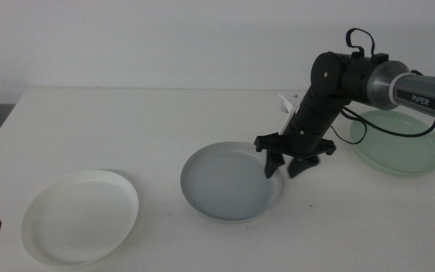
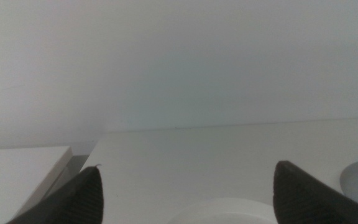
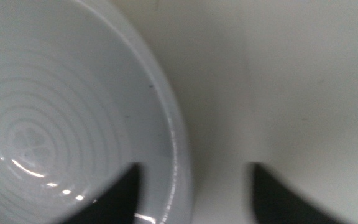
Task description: Stack the three bowls on top of each other.
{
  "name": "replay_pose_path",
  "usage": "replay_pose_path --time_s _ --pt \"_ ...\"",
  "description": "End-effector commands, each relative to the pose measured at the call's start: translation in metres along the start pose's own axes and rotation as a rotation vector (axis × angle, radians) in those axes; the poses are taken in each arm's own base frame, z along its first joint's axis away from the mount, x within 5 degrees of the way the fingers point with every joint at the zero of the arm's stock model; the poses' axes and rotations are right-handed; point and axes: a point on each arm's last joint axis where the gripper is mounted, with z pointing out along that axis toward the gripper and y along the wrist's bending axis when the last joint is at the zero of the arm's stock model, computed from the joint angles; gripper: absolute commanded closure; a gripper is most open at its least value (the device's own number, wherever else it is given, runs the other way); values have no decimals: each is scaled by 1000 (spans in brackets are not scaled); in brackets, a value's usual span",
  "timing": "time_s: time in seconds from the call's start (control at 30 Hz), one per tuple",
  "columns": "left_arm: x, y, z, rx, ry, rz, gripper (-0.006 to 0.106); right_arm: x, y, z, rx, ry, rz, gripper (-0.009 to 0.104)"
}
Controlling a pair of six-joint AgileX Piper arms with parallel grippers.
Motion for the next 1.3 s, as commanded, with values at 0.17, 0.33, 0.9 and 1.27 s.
replay_pose_path --time_s 0.17,0.33,0.9,1.27 --pt "-1 0 0 -1 -10 -2 7 -1 -11 -81 54 -150 -50 4" --pt "-1 0 0 -1 -10 -2 7 8 -53 -202 179 -370 17 5" --pt "-1 0 0 -1 -10 -2 7 6 -191 -250 394 -466 294 5" --pt "-1 0 0 -1 -10 -2 7 2 -240 -176 325 -258 379 6"
